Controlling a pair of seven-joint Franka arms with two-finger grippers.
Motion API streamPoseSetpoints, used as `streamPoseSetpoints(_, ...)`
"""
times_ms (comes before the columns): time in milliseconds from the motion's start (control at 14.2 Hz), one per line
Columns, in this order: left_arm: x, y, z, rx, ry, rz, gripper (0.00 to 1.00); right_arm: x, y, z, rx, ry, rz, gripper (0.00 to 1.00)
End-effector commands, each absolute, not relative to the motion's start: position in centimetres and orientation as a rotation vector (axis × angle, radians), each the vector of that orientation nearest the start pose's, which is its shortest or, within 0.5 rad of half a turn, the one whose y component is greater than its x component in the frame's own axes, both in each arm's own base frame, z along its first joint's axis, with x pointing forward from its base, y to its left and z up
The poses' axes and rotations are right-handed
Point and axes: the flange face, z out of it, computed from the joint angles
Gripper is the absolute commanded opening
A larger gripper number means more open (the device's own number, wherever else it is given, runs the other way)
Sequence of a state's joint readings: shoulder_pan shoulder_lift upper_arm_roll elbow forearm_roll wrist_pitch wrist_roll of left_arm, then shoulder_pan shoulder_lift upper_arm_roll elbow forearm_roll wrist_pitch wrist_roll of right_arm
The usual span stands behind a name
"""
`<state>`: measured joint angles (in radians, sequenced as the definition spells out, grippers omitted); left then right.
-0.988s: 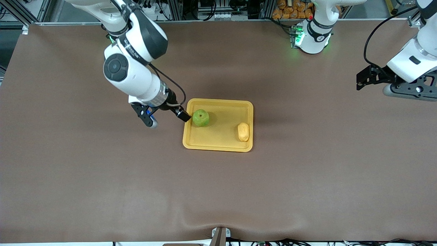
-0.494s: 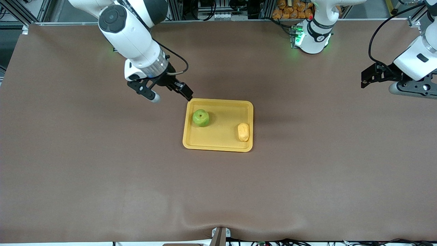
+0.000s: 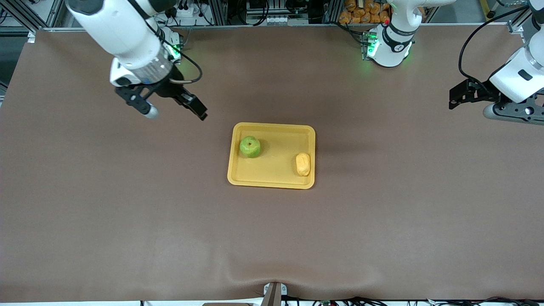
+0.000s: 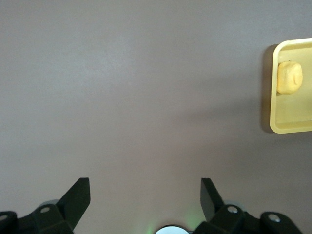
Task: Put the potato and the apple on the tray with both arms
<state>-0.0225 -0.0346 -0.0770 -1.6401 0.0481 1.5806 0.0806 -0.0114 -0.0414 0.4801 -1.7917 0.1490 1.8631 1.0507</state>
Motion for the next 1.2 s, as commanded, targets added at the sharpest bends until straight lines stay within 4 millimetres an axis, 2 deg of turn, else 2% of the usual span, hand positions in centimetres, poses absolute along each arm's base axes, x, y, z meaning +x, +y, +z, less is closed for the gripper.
streamPoseSetpoints(0, 54.4, -4.8, 61.6, -3.095, 0.307, 0.053, 1.00, 49.6, 23.8, 59.5, -2.984, 0.719, -0.050, 1.00)
streamPoseSetpoints(353, 54.5, -5.2, 62.1, -3.095, 0.300, 0.033, 1.00, 51.8, 15.8, 63.0, -3.059, 0.584, -0.040, 1.00)
streamPoseSetpoints(846, 54.5, -5.0, 62.1, -3.098, 0.312, 0.039, 1.00, 52.8, 5.7, 66.0, -3.094, 0.383, -0.003, 1.00)
streamPoseSetpoints(1129, 54.6, -4.6, 62.1, -3.099, 0.298, 0.039, 1.00, 52.6, -0.1, 66.5, -3.105, 0.224, 0.024, 1.00)
